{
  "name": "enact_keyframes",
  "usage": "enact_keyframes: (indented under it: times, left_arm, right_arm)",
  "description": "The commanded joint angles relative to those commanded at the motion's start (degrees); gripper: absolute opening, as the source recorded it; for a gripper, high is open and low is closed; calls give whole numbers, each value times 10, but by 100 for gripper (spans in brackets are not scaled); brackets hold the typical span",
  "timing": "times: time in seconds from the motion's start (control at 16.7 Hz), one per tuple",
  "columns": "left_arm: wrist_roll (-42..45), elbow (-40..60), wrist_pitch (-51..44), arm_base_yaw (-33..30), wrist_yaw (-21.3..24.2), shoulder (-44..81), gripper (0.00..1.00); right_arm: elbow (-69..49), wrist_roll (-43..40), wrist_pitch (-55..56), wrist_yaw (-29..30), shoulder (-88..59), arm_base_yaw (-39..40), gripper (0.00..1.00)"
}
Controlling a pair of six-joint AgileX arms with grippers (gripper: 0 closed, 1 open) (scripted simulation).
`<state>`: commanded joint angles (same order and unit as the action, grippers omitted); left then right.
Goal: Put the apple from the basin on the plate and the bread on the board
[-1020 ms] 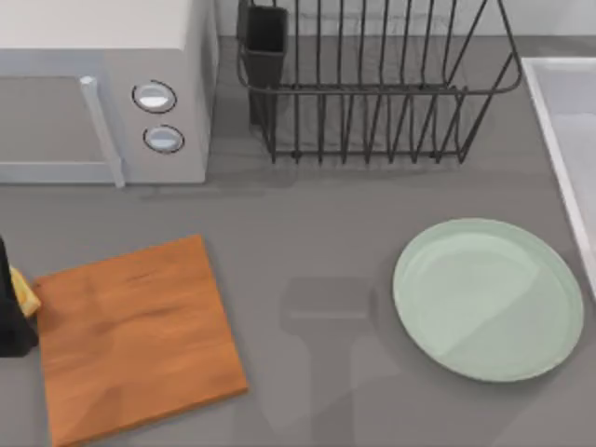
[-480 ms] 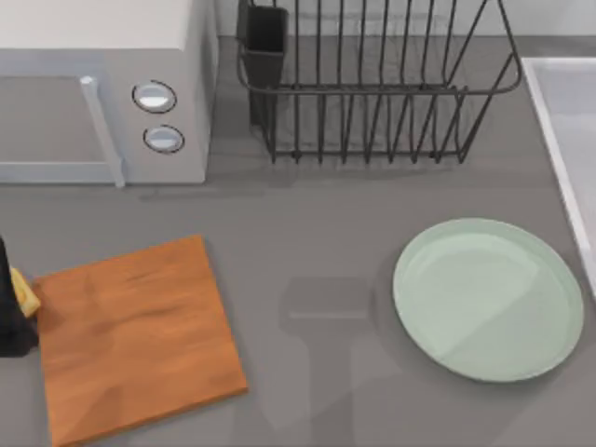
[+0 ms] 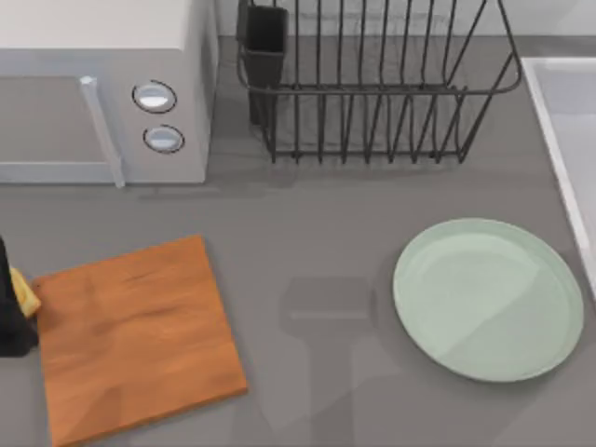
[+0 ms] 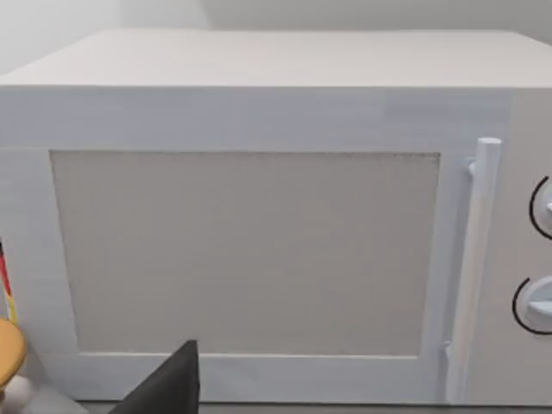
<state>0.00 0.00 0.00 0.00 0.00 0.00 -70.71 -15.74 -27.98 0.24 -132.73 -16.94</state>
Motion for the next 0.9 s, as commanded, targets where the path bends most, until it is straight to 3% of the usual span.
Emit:
enact_keyframes:
  times: [0.48, 0.9]
  left_arm:
    - [0, 0, 0, 0, 0, 0, 100]
    - [0, 0, 0, 0, 0, 0, 100]
  right_arm:
    - [-15, 4, -33, -8, 47, 1, 0]
    - [-73, 3, -193, -9, 143, 0, 0]
